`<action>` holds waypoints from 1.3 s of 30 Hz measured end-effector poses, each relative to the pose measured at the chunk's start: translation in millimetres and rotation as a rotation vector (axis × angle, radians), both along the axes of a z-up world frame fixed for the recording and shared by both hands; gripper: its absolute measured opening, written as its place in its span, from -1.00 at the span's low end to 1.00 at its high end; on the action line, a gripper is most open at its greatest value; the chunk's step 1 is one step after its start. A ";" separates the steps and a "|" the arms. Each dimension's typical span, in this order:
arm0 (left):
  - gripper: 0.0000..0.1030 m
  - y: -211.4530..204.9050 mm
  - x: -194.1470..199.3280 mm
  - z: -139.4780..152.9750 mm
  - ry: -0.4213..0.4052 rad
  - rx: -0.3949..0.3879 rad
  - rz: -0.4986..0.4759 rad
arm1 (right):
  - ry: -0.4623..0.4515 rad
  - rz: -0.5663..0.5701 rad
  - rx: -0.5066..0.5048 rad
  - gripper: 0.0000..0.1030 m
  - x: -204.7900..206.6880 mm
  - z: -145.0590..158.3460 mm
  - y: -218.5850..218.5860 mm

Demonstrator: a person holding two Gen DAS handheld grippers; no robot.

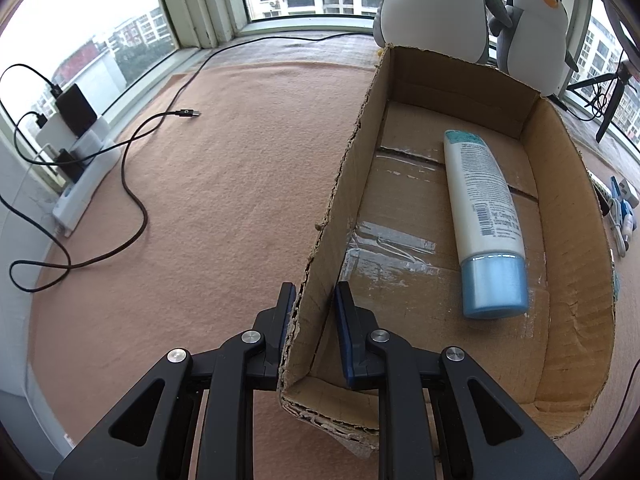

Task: Organize rigid objects
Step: 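Grasp the small cream tube with the right tool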

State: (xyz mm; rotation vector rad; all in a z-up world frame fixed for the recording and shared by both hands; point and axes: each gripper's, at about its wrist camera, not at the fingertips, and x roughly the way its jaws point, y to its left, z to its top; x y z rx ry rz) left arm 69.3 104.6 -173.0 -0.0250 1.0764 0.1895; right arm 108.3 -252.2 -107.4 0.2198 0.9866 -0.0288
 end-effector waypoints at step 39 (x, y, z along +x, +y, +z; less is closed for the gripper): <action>-0.65 0.6 0.3 0.3 -0.004 -0.010 0.005 | 0.210 -0.090 -0.003 -0.65 37.9 -61.4 -41.6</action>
